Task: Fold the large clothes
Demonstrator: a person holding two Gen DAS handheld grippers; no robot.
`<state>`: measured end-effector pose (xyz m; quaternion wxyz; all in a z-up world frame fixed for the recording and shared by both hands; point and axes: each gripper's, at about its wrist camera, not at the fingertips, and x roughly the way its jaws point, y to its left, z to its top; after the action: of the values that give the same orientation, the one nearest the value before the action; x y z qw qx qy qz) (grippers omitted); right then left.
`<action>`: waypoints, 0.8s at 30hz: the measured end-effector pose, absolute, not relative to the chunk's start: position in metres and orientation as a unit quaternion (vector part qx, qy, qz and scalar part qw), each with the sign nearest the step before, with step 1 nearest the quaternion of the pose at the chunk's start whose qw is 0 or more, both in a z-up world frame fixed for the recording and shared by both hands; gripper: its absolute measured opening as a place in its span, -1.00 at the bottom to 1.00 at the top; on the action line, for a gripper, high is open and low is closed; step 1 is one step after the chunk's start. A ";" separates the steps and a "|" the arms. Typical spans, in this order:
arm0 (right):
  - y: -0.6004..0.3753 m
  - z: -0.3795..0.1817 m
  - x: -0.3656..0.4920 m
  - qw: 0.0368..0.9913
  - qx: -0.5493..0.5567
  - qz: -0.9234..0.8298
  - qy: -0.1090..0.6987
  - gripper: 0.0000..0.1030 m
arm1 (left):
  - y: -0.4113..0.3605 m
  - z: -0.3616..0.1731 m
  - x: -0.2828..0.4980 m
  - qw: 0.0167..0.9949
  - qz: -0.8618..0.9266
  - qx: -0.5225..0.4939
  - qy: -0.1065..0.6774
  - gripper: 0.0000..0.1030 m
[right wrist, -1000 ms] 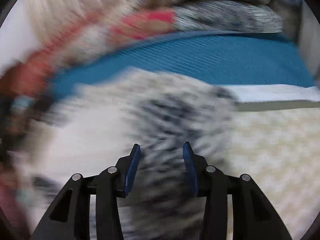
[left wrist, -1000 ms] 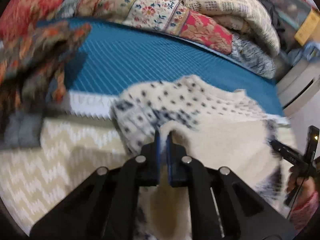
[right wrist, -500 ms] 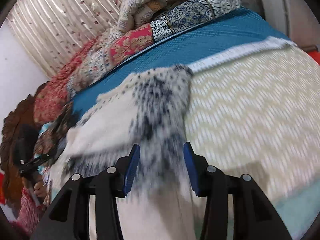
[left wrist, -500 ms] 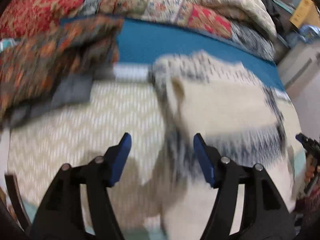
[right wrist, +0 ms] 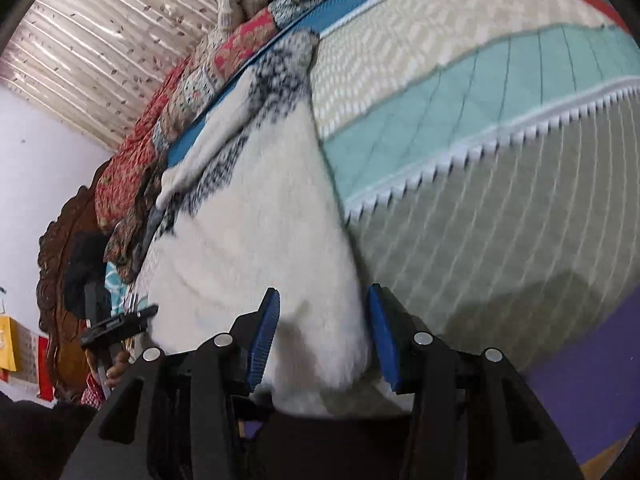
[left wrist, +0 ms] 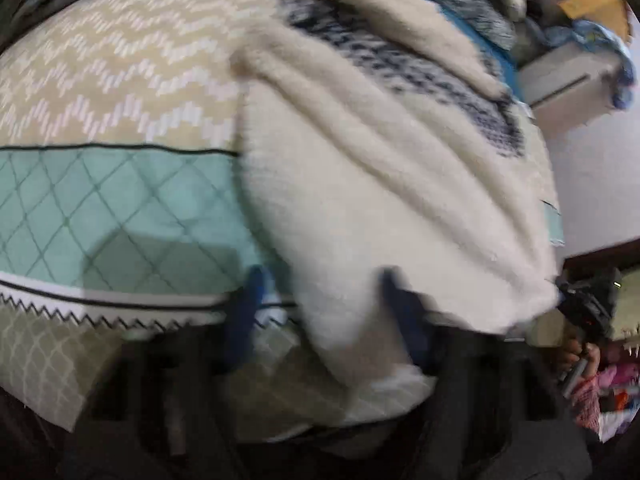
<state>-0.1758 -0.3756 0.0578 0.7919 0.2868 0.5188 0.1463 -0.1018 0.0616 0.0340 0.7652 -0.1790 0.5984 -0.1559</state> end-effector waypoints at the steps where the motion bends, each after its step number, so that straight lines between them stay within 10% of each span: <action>1: -0.374 0.058 -0.178 0.792 0.288 0.150 0.516 -0.16 | 0.061 0.040 -0.105 0.765 -0.161 -0.181 0.597 -0.76; 3: -0.370 0.061 -0.181 0.798 0.282 0.146 0.511 -0.04 | 0.067 0.058 -0.118 0.778 -0.163 -0.176 0.581 -0.83; 4: -0.369 0.063 -0.183 0.797 0.283 0.147 0.513 0.48 | 0.070 0.068 -0.125 0.784 -0.165 -0.173 0.574 -0.85; 18: -0.378 0.058 -0.213 0.797 0.292 0.106 0.518 0.30 | 0.147 0.045 -0.177 0.766 -0.036 -0.220 0.603 -0.86; 24: -0.384 0.065 -0.223 0.798 0.316 0.113 0.500 -0.12 | 0.142 0.059 -0.166 0.783 -0.063 -0.215 0.580 -0.25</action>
<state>-0.2228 -0.3843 0.0649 0.7983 0.3165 0.4999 0.1127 -0.1662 0.1417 0.0588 0.7831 -0.2146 0.5802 -0.0630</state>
